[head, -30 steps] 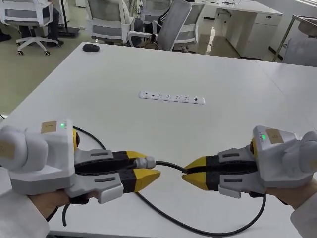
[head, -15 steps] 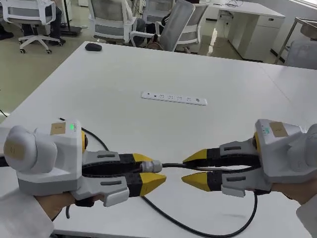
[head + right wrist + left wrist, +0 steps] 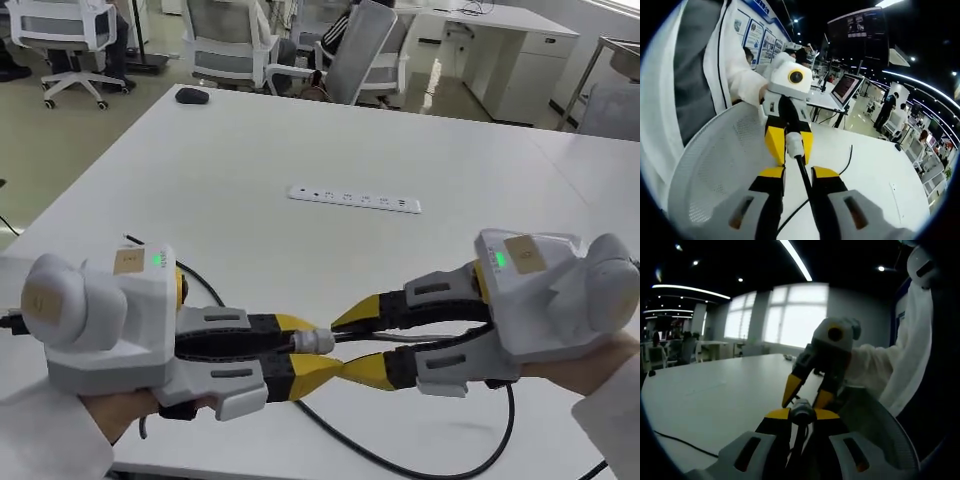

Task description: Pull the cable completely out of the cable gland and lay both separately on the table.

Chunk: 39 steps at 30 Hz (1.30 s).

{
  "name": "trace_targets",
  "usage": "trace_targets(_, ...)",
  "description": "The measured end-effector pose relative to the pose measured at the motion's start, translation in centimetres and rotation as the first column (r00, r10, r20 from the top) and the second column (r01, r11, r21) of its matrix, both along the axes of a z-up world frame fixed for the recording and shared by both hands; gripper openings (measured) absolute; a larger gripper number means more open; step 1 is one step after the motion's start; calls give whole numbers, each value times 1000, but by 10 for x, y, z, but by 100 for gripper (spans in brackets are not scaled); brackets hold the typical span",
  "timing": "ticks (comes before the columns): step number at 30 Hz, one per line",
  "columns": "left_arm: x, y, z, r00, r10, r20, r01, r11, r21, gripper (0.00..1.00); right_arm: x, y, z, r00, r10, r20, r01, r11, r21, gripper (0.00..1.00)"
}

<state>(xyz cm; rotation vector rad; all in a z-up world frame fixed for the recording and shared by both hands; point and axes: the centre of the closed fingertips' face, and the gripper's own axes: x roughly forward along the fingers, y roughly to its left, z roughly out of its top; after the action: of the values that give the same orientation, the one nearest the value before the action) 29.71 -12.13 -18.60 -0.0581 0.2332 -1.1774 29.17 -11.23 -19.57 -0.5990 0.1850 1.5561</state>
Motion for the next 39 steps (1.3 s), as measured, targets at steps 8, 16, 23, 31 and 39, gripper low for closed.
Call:
trace_targets(8, 0, 0, -1, 1000, -4, 7, 4, 1000, 6, 17, 5, -3, 0, 1000, -13, -17, 13, 999, 32, 6)
trace_targets(16, 6, 6, -1, 999, 32, -5, -32, 999, -2, 17, 10, -2, -3, 999, -37, -18, 38, 998, 50, 5)
trace_targets(23, 5, 5, 0, 999, 32, -4, -32, 999, 1, 17, 14, -13, -6, 998, -60, -24, 61, 997, 46, 5)
trace_targets(31, 5, 6, 0, 999, 40, -6, -40, 999, 5, 17, 20, -28, -11, 994, -102, -36, 104, 993, 50, 5)
trace_targets(39, 7, 7, 1, 999, 53, -7, -53, 999, 3, 17, 24, -41, -17, 989, -142, -50, 144, 988, 50, 5)
